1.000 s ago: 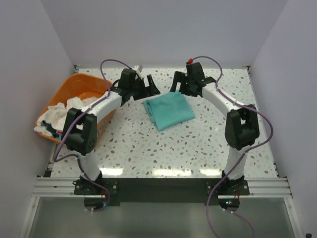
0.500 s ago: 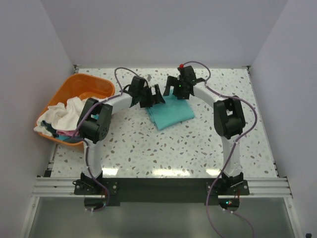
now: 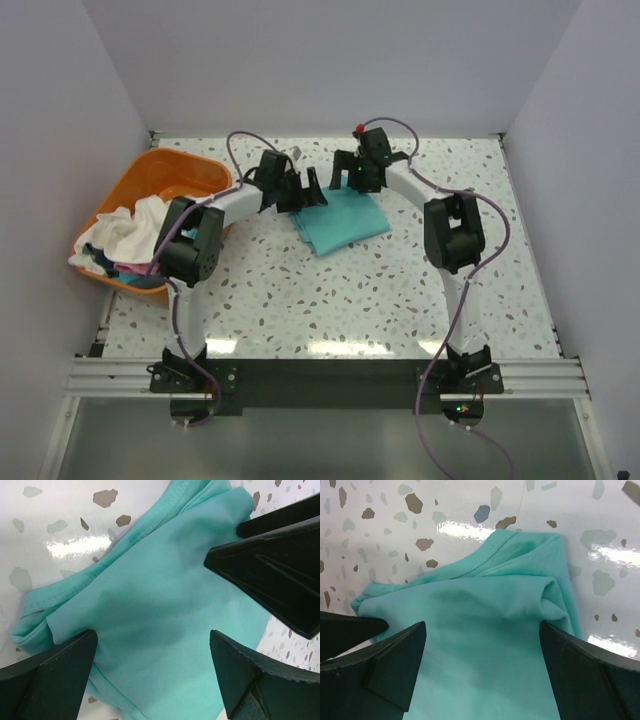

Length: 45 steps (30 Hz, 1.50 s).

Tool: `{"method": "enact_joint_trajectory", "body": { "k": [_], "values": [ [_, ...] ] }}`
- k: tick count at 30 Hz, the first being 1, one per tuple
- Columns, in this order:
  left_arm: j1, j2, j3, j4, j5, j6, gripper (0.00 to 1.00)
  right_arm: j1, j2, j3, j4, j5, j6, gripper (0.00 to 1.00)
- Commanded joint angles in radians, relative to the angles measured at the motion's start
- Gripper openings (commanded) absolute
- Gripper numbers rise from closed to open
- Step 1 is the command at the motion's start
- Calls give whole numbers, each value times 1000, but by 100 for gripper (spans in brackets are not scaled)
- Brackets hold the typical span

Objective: Fold and stack the t-shirts
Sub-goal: Fold the tshirt, then neatly place the folded tshirt to the corner

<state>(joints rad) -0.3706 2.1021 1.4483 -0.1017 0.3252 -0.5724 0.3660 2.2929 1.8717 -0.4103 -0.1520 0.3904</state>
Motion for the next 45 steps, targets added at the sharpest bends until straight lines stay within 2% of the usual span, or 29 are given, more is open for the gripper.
{"method": "enact_joint_trajectory", "body": {
  "k": [1,5,8,12,16,19,24,33,36,38,39,40,45],
  "values": [
    [10,-114,30,-52,-12,62,100,-9,-166,12,-27,35,-68,99],
    [-1,-270,-93,-33,34,49,100,-19,-259,-72,-27,75,-163,99],
    [-10,-401,-187,-35,-3,48,100,-22,-257,-88,-87,138,-260,99],
    [-14,-587,-313,-69,-31,46,100,-25,-233,-115,-119,169,-308,97],
    [-14,-757,-507,-82,-104,26,100,-33,-198,-117,-127,186,-331,80],
    [-14,-870,-603,-124,-141,17,100,-33,-153,-99,-140,178,-328,76],
    [-13,-1005,-698,-213,-196,14,100,-33,-104,-89,-148,154,-328,63],
    [-13,-1079,-766,-263,-192,-29,100,-32,-38,-118,-139,134,-305,46],
    [-13,-1094,-767,-274,-221,-40,100,-33,-24,-115,-145,169,-263,32],
    [-13,-1096,-758,-288,-253,-47,100,-35,-26,-115,-151,206,-240,18],
    [-13,-1091,-756,-291,-258,-49,100,-38,-44,-124,-153,254,-223,7],
    [-13,-1090,-752,-294,-261,-49,100,-47,-56,-134,-148,270,-190,0],
    [-13,-1088,-747,-311,-282,-50,100,-105,-145,-163,-179,377,-194,0]
  ]
}}
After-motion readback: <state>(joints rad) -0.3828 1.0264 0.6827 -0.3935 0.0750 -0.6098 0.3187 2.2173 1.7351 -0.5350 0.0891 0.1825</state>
